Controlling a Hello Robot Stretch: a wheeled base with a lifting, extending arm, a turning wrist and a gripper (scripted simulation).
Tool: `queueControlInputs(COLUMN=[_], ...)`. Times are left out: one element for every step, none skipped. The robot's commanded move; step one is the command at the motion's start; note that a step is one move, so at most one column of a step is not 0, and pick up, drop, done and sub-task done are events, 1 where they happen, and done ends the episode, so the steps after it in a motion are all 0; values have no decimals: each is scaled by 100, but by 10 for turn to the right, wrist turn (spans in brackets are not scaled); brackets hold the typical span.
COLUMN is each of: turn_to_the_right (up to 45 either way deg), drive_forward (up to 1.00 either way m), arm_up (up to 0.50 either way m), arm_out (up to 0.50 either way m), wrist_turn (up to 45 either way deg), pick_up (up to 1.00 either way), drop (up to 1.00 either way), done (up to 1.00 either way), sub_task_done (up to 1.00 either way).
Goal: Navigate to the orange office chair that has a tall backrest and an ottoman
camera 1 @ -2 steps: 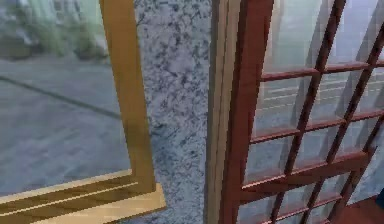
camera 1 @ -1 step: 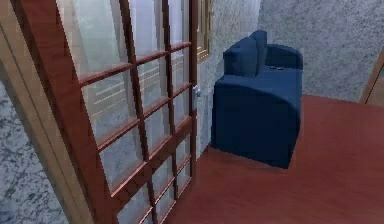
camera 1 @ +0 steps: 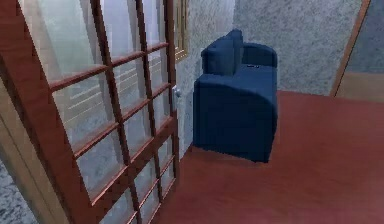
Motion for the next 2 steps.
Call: queueControlInputs(turn_to_the_right=[0, 450], drive_forward=[60, 0], arm_up=[0, 0], arm_out=[0, 0], wrist_turn=[0, 0], pick_up=[0, 0], drop=[0, 0], done=[0, 0], sub_task_done=[0, 0])
